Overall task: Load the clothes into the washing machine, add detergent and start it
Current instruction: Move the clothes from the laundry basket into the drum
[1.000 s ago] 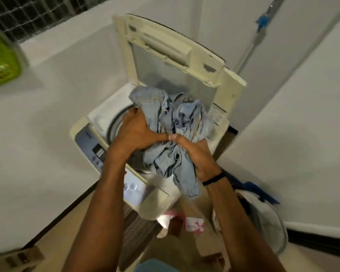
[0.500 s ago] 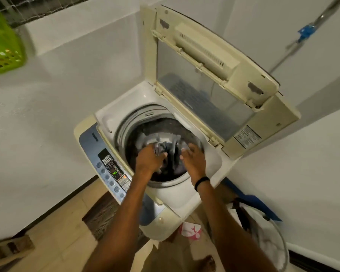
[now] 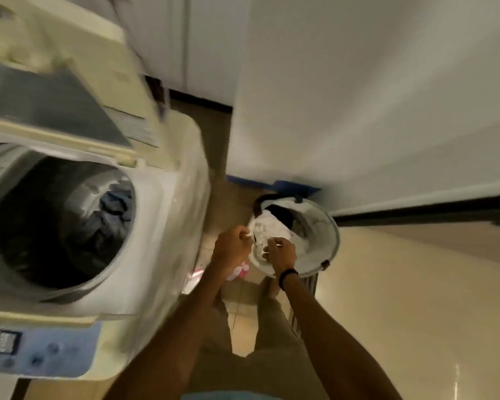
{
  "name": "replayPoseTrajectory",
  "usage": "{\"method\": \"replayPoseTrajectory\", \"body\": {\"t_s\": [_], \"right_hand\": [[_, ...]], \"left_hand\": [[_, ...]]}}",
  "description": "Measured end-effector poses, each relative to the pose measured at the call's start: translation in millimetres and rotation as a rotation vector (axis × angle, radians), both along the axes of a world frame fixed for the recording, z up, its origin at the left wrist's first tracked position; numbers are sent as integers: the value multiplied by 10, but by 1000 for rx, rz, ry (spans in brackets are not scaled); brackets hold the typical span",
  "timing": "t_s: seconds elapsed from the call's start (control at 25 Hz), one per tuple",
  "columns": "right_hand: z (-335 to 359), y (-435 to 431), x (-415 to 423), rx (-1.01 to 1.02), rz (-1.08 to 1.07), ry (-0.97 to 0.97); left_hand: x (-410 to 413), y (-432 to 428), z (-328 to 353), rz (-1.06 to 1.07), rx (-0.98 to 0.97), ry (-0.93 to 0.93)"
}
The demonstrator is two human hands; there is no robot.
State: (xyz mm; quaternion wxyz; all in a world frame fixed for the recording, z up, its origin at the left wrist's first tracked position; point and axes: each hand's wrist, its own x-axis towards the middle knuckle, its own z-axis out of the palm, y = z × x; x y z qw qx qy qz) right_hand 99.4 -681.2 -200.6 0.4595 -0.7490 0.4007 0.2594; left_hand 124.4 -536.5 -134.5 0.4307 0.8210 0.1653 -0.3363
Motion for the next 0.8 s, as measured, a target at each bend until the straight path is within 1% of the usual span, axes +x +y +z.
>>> {"method": "replayPoseTrajectory", "body": {"t_s": [0.08,0.12,0.2,0.28,0.36,0.4,0.44,0.52,0.64,0.68,0.72,0.8], "right_hand": [[-608,-476,-86,-18,26,158],[-929,-676,-118,7,37,244],[-1552,-949,-56,34,102,336],[-2193,-1165,63,-43,250,376],[-2864,-1324,186,-144,436,363],[-3217,-1385,254,-170,475,321],[-3515,-1435,318,-180,465,296],[-3994,-1531,429,-204,445,254],[-4349,-1580,563,-206,625,290],[-4381,-1595,571,-215,693,291],[-4331,-1609,586,-236,715,267],[-4104,-1613,544,-294,664,180]], "left_hand": [[6,-276,-562,-70,43,115],[3,-393,-892,-81,74,159],[53,-630,-1568,-61,103,226],[98,-832,-2249,-24,96,282],[128,-1021,-2807,75,52,279],[119,-1111,-3073,132,36,253],[106,-1187,-3273,169,36,202],[51,-1314,-3554,223,41,112],[-20,-1412,-3692,279,34,91],[-29,-1418,-3689,280,58,85],[-38,-1422,-3659,301,82,85],[-60,-1400,-3544,393,108,89]]}}
